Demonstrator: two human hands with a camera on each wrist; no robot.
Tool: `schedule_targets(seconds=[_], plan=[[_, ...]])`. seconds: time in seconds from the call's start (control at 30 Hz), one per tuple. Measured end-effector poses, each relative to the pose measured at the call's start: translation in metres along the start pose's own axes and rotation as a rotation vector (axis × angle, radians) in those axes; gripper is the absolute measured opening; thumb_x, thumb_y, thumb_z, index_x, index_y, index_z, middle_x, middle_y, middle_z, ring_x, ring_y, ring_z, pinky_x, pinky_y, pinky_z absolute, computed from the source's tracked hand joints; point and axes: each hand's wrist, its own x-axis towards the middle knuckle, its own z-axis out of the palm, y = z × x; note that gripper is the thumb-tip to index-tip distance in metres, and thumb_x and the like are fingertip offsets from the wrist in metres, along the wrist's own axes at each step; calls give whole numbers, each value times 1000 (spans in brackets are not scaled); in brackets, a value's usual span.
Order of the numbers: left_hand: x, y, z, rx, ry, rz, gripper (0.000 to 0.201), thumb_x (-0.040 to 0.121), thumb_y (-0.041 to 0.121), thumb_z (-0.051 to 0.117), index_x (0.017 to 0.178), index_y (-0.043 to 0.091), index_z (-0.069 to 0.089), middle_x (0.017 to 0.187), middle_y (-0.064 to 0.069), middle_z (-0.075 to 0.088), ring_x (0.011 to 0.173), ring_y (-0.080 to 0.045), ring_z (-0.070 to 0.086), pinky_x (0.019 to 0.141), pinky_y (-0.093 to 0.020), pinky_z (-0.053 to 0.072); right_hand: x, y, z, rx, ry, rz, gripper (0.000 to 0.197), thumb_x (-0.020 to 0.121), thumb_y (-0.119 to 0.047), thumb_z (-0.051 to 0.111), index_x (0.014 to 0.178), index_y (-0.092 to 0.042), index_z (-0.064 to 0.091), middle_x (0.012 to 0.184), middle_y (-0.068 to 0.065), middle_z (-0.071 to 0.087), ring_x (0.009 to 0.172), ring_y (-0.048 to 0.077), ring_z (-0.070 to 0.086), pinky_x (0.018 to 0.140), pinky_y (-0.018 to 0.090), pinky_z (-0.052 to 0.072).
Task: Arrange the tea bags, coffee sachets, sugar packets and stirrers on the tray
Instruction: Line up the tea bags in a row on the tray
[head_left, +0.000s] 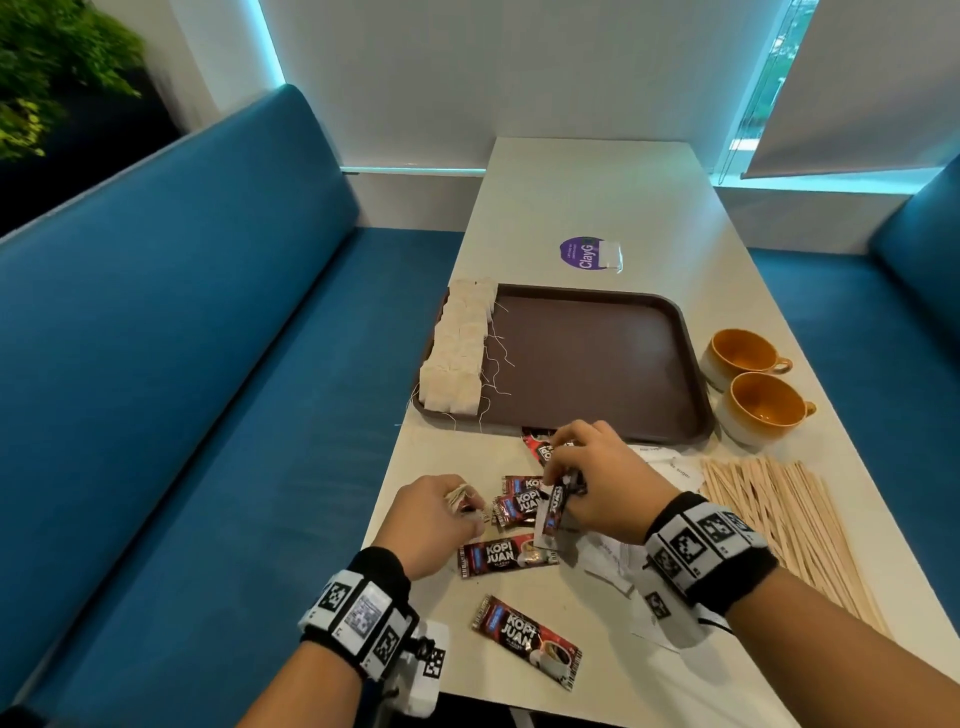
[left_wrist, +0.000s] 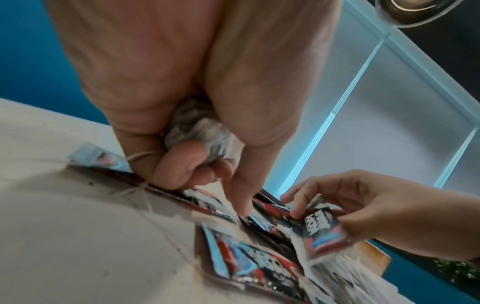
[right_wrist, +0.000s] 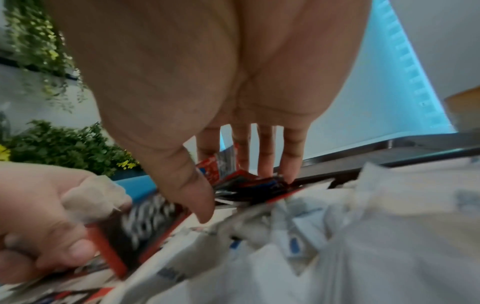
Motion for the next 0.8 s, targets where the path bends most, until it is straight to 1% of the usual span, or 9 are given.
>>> schedule_targets(seconds=[0.13,0.27,0.33,0.43,0.5,0.6,0.67,0.73,0.8], plan=[[1,10,5,-50,32,25,8,87,23,76,90,29,73,81,14,66,73,-1,59,52,-7,36,-10,13,-5,118,37,53,27,84,-12,70,100,-34,72,126,-14,47,119,7,39,103,25,45],[5,23,13,-86,13,86,17,84,21,78,94,34,73,87,15,70,79,-8,63,63,-14,44,-17,22,-5,167,73,108,32,84,-6,67,98,-34,71,117,-16,50,114,9,47,97,25,46],[6,29,16,-59,-47,112,28,83,23,79,105,40,72,102,16,72,90,-8,66,71,-13,46,-19,26,-3,194,108,134,36,82,-2,65,98,-34,70,114,-17,51,112,10,50,96,26,47],[5,31,21,96,-122,91,38,84,31,79,119,41,71,128,10,67,111,-11,63,91,-22,48,-23,30,-2,242,174,168,36,82,0,66,101,-30,71,114,-14,54,110,11,54,94,25,48],[4,27,21,139,-108,86,31,85,32,77,114,38,73,125,7,69,106,-9,63,86,-21,47,-26,27,0,259,176,156,35,83,0,67,102,-29,71,115,-13,54,110,9,55,92,23,51],[2,23,15,40,-27,95,13,84,24,76,90,36,73,92,13,70,79,-2,62,66,-16,47,-32,12,8,287,106,85,33,84,-1,69,102,-29,71,119,-15,52,112,6,53,96,25,54],[0,22,10,-33,8,89,20,84,18,76,91,35,68,82,13,68,66,1,61,57,-13,43,-32,3,18,272,63,18,33,82,-4,74,101,-31,73,121,-17,52,115,6,49,100,26,51],[1,21,8,-57,-22,93,39,83,17,77,109,42,64,93,11,71,71,0,66,60,-13,49,-31,-3,23,269,12,-20,33,80,-7,77,102,-32,73,125,-19,51,118,7,47,104,26,47],[2,19,8,-18,-83,96,56,82,18,78,123,51,59,112,11,71,87,-2,69,75,-21,58,-31,-4,23,254,-15,-37,35,80,-8,77,106,-31,72,129,-19,52,120,5,45,106,25,44]])
